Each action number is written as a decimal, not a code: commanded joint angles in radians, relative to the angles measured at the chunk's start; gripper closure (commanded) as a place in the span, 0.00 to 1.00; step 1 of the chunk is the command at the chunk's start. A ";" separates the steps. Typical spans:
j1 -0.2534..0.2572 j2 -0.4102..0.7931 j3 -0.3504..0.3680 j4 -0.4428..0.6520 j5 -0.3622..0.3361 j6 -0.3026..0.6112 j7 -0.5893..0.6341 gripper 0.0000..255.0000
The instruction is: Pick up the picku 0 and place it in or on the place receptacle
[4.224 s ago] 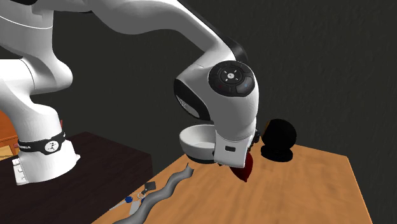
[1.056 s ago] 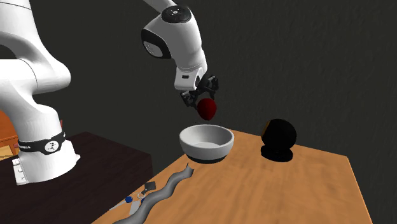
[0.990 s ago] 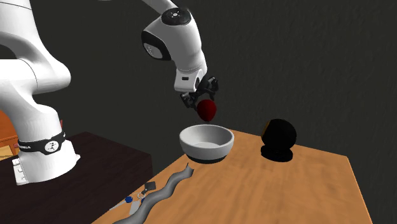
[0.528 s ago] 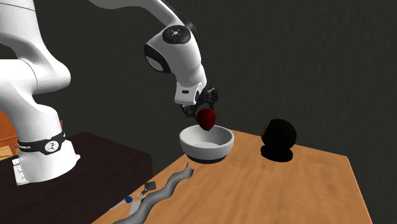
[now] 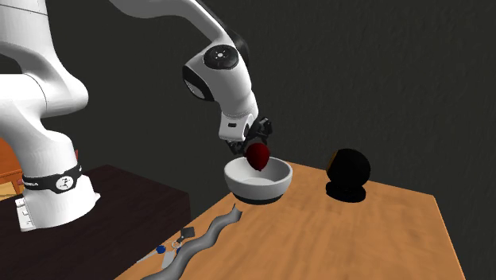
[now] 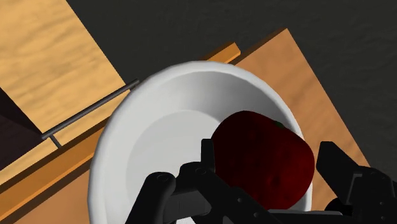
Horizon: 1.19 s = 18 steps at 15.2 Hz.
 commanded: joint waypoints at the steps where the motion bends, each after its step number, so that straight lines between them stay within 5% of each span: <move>1: 0.000 0.000 0.000 0.000 0.001 0.001 -0.001 1.00; 3: 0.000 0.000 0.000 0.000 0.001 0.001 -0.001 1.00; 4: 0.000 0.000 0.000 0.000 0.001 0.001 -0.001 0.00; 18: -0.042 -0.106 -0.038 -0.022 -0.059 -0.109 0.037 0.00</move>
